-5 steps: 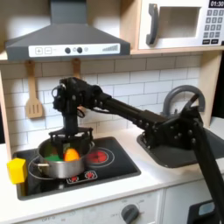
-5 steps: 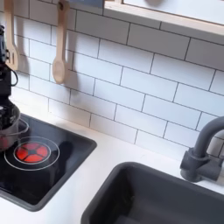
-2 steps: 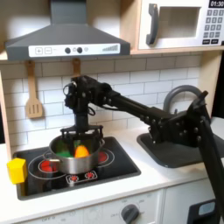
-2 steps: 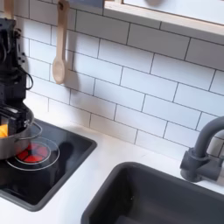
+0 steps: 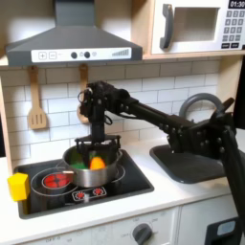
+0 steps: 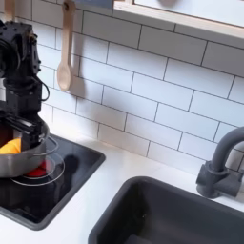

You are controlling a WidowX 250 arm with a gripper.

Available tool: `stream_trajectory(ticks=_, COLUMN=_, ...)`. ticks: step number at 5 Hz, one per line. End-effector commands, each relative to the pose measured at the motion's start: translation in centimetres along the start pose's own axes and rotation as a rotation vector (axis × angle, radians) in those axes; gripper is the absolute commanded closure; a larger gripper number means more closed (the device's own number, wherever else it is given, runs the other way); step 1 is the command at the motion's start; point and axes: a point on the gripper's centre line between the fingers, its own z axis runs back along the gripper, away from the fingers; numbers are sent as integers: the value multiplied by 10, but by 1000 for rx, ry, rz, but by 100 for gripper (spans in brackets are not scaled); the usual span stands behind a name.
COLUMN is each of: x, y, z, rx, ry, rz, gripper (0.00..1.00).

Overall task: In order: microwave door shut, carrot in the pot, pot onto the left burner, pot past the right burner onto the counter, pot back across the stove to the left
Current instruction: 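Slide the pot past the right burner onto the counter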

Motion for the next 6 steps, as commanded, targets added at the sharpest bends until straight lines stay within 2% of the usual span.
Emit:
stream_trajectory(ticks=1, x=6, y=-18, z=0, rx=1, ry=4, rz=-25, gripper=0)
stream_trajectory(ticks=3, x=11, y=-39, z=-1, rx=1, ry=14, rz=-56, gripper=0)
stream_trajectory(ticks=6, x=20, y=-70, z=-3, rx=5, ry=29, rz=-134, gripper=0)
